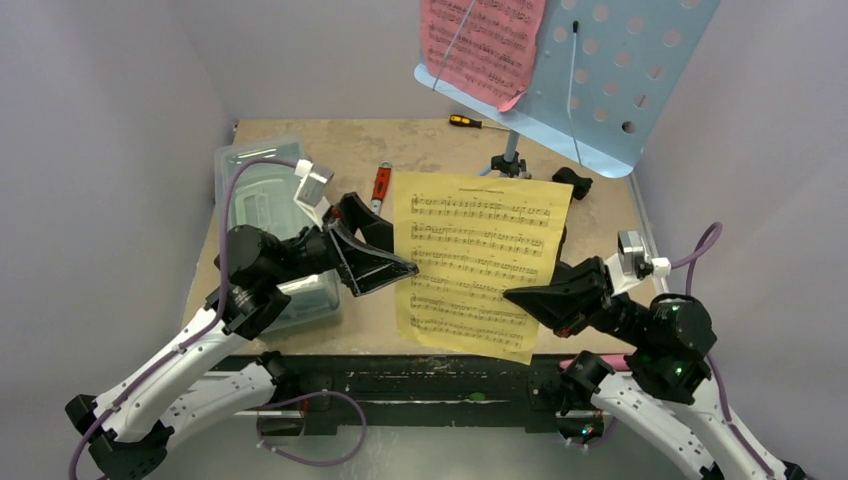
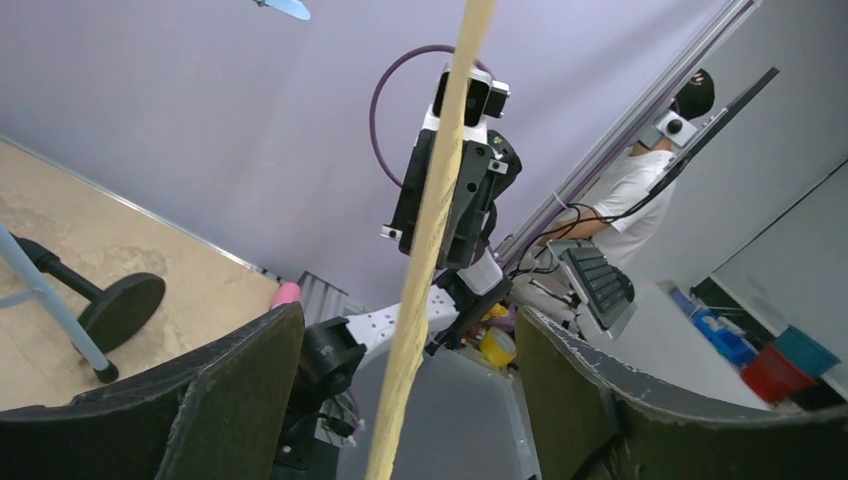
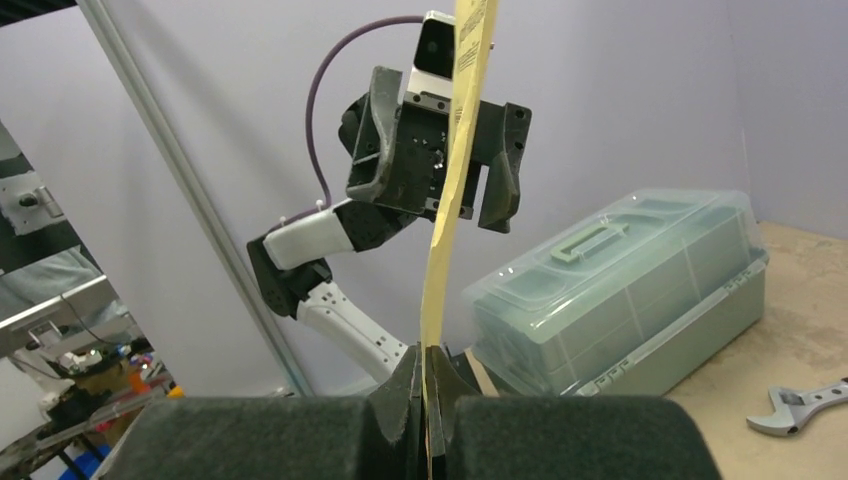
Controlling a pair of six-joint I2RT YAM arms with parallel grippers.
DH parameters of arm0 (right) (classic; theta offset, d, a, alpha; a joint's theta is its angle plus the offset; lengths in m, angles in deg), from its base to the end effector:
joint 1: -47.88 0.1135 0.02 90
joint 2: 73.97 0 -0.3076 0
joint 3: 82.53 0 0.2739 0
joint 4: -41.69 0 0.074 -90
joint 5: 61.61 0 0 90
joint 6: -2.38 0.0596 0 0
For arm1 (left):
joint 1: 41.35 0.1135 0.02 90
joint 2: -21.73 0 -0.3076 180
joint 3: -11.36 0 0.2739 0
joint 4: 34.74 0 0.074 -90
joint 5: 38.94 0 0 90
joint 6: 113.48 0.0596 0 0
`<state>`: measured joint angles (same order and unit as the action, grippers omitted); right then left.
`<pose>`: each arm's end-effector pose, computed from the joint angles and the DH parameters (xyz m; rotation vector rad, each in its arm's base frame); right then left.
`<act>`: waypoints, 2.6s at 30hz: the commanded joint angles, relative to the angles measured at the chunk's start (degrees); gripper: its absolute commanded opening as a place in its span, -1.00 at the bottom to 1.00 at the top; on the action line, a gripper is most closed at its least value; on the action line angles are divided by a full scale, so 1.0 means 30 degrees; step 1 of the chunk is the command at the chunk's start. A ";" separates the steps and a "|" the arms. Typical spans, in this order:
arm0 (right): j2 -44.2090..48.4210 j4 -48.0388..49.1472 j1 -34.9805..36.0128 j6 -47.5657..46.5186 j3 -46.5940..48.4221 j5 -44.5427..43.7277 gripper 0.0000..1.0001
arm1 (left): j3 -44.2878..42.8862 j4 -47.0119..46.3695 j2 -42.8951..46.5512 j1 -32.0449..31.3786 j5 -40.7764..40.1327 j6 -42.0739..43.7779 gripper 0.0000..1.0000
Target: Set up the instrument practice props
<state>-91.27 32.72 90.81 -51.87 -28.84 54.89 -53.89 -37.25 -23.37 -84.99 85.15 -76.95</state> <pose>0.0257 0.0602 0.4261 -0.5336 1.1565 1.4551 0.1028 -0.1442 0.4733 0.4989 1.3857 -1.7770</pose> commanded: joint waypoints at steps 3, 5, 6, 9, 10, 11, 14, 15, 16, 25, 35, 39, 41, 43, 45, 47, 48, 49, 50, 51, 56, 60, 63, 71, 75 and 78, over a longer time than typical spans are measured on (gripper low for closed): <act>-0.0475 -0.0611 -0.0016 -0.0977 0.1321 -0.0812 -1.00 | -0.0915 -0.0610 0.0430 0.0008 0.0811 0.0915 0.68; -0.0551 -0.0763 -0.0025 -0.1016 0.1405 -0.1065 -1.00 | -0.1132 -0.0375 0.0458 0.0012 0.0605 0.1150 0.47; -0.0617 -0.0785 -0.0028 -0.1043 0.1445 -0.0996 -1.00 | -0.1232 -0.0295 0.0409 0.0011 0.0520 0.1190 0.38; -0.1162 -0.0708 -0.0017 -0.1173 0.1651 -0.0561 -1.00 | -0.1385 -0.0331 0.0002 -0.0013 0.0340 0.1215 0.26; -0.1303 -0.0705 -0.0038 -0.1227 0.1725 -0.0457 -1.00 | -0.1454 -0.0359 -0.0164 -0.0011 0.0278 0.1213 0.24; -0.1394 -0.0679 -0.0022 -0.1303 0.1815 -0.0408 -1.00 | -0.1562 -0.0366 -0.0353 0.0000 0.0248 0.1261 0.21; -0.1591 -0.0866 -0.0016 -0.1570 0.2090 -0.0422 -1.00 | -0.1980 -0.0292 -0.0809 0.0014 0.0016 0.1524 -0.05; -0.1653 -0.1054 -0.0016 -0.1724 0.2197 -0.0484 -1.00 | -0.2213 -0.0050 -0.0918 0.0000 -0.0210 0.1790 -0.19; -0.1734 -0.1155 -0.0016 -0.1856 0.2376 -0.0594 -1.00 | -0.2418 0.0476 -0.0957 -0.0001 -0.0527 0.2131 -0.36; -0.4555 -0.8968 -0.0030 -0.5287 0.7338 -0.6419 0.11 | -0.4595 0.9033 0.1221 0.0007 -1.0004 0.7130 -1.00; -1.1775 -1.3776 -0.0016 -0.9056 1.8599 -1.5787 0.65 | -0.5179 1.0326 0.2451 -0.0008 -1.0942 0.8008 -1.00; -1.4233 -1.4154 -0.0035 -0.9560 2.1966 -1.8393 0.50 | -0.5393 1.0073 0.2253 -0.0008 -0.9940 0.7964 -1.00; -1.5154 -1.4083 -0.0027 -0.9721 2.3133 -1.9202 0.47 | -0.5555 1.0008 0.2111 -0.0013 -0.9474 0.8038 -1.00; -1.5959 -1.3798 -0.0038 -0.9955 2.3941 -1.9936 0.46 | -0.5777 0.9975 0.1853 -0.0004 -0.9050 0.8146 -1.00; -1.6794 -1.3696 -0.0031 -1.0186 2.4800 -2.0276 0.42 | -0.6070 0.9878 0.1513 0.0014 -0.8491 0.8234 -1.00; -1.7651 -1.3750 -0.0020 -1.0194 2.5677 -2.0449 0.30 | -0.6364 0.9776 0.1104 -0.0013 -0.7831 0.8345 -1.00; -1.7855 -1.3662 -0.0016 -1.0188 2.5917 -2.0653 0.26 | -0.6526 0.9741 0.0798 -0.0004 -0.7603 0.8433 -1.00; -1.8009 -1.3541 -0.0027 -1.0213 2.5969 -2.0906 0.22 | -0.6678 0.9616 0.0554 0.0012 -0.7230 0.8510 -1.00; -1.8083 -1.3277 -0.0021 -1.0306 2.5899 -2.1179 0.19 | -0.6829 0.9446 0.0260 0.0007 -0.6788 0.8556 -1.00; -1.8129 -1.3057 -0.0024 -1.0440 2.5776 -2.1400 0.16 | -0.7086 0.9227 -0.0084 -0.0001 -0.6388 0.8580 -1.00; -1.8198 -1.2021 -0.0016 -1.0905 2.5060 -2.2315 0.04 | -0.9844 0.9545 -0.2711 0.0012 -0.5031 0.9515 -1.00; -1.8249 -1.1475 -0.0027 -1.1256 2.4818 -2.2596 -0.28 | -1.1220 0.8980 -0.3865 -0.0001 -0.5576 0.9998 -1.00; -1.8206 -1.1099 -0.0031 -1.1536 2.4528 -2.2834 -0.61 | -1.1921 0.8527 -0.4677 0.0003 -0.5843 1.0271 -1.00; -1.7378 -0.9169 -0.0026 -1.1623 2.2517 -2.2997 -1.00 | -1.5167 0.8273 -0.7320 0.0003 -0.6341 1.1853 -1.00; -1.6926 -0.8200 -0.0016 -1.1798 2.1712 -2.2970 -1.00 | -1.6956 0.8350 -0.8645 -0.0010 -0.6533 1.2733 -1.00; -1.6267 -0.6985 -0.0016 -1.2408 2.0741 -2.2468 -1.00 | -1.8085 0.8311 -0.9539 0.0007 -0.6077 1.3404 -1.00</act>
<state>-142.50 5.22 90.90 -87.22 36.16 -12.16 -102.76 -10.23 -49.62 -84.96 66.37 -41.24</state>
